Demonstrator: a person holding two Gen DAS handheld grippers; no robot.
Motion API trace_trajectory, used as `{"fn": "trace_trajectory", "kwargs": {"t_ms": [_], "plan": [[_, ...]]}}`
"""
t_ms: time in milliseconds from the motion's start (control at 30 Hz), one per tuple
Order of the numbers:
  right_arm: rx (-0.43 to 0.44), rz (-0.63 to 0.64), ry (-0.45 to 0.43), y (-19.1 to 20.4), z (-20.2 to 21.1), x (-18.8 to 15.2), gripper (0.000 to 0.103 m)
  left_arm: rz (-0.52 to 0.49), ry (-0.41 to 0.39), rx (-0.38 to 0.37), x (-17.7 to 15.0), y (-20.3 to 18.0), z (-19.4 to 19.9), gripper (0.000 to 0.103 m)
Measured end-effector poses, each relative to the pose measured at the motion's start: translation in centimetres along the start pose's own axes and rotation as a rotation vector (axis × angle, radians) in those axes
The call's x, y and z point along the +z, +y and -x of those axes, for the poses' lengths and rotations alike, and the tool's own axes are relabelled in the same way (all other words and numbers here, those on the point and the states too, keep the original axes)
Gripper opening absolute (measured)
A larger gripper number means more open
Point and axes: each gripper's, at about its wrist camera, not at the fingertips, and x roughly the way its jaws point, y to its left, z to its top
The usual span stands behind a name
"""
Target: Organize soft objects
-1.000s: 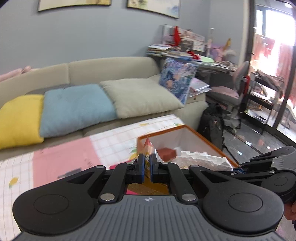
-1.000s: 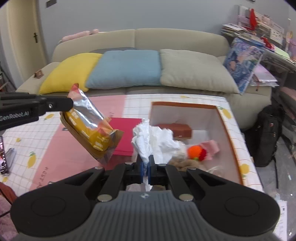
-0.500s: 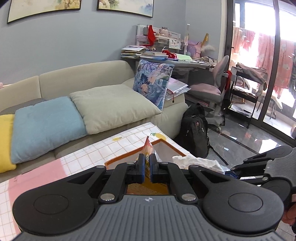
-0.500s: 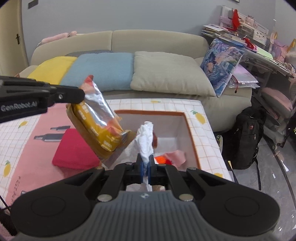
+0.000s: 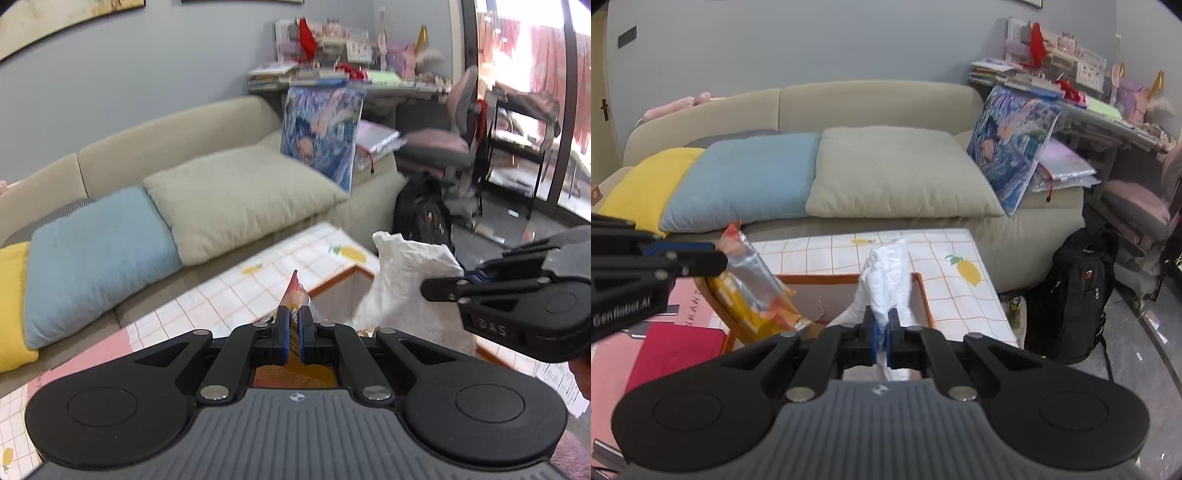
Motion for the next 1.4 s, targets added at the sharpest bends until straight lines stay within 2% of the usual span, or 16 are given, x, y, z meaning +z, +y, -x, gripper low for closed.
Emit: {"fn": "trace_trajectory", "kwargs": {"t_ms": [200, 333, 533, 633, 700, 800, 867, 967, 1000, 1100, 1167, 1200, 1367, 1400], "plan": [[0.043, 0.039, 0.105, 0.5, -4.6, -2.2, 0.001, -0.031, 0.077, -0.035, -1.8, -0.9, -2.6, 0.004], [0.031, 0.073, 0.170, 1.0, -6.9, -4.0, 0.001, -0.025, 0.122, -0.036, -2.5, -0.8, -4.0, 0.004], [0.024, 0.099, 0.208, 1.3, -8.1, -5.4, 0.004, -0.049, 0.148, -0.041, -2.6, -0.6, -4.5, 0.005], [0.024, 0.109, 0.192, 1.4, -7.2, -5.3, 0.012, -0.063, 0.143, -0.045, -2.6, -0.3, -4.2, 0.009], [0.020, 0.120, 0.184, 1.5, -6.5, -5.0, 0.022, -0.065, 0.146, -0.047, -2.5, -0.3, -4.3, 0.013], [0.022, 0.130, 0.174, 1.5, -5.3, -4.2, 0.028, -0.058, 0.144, -0.065, -2.3, 0.0, -3.7, 0.023], [0.014, 0.134, 0.165, 1.5, -4.1, -3.6, 0.038, -0.058, 0.124, -0.072, -1.9, 0.2, -2.7, 0.039], [0.015, 0.144, 0.139, 1.6, -2.0, -2.2, 0.042, -0.066, 0.089, -0.081, -1.4, 0.6, -0.8, 0.042], [0.016, 0.145, 0.129, 1.8, -1.1, -1.8, 0.048, -0.066, 0.076, -0.081, -1.2, 0.8, -0.1, 0.043], [0.019, 0.138, 0.089, 2.5, 1.6, -0.6, 0.058, -0.049, 0.017, -0.076, -1.0, 1.4, 2.9, 0.056], [0.042, 0.130, 0.064, 3.2, 3.4, -0.1, 0.062, -0.033, -0.028, -0.065, -1.2, 1.9, 5.1, 0.064], [0.055, 0.124, 0.051, 3.6, 4.3, 0.0, 0.067, -0.026, -0.049, -0.058, -1.3, 2.1, 6.1, 0.065], [0.105, 0.110, -0.003, 5.8, 8.1, -0.1, 0.072, -0.028, -0.118, 0.024, -2.8, 2.5, 11.0, 0.068], [0.110, 0.108, -0.010, 6.3, 8.8, -0.2, 0.075, -0.029, -0.135, 0.042, -3.2, 2.5, 11.9, 0.073]]}}
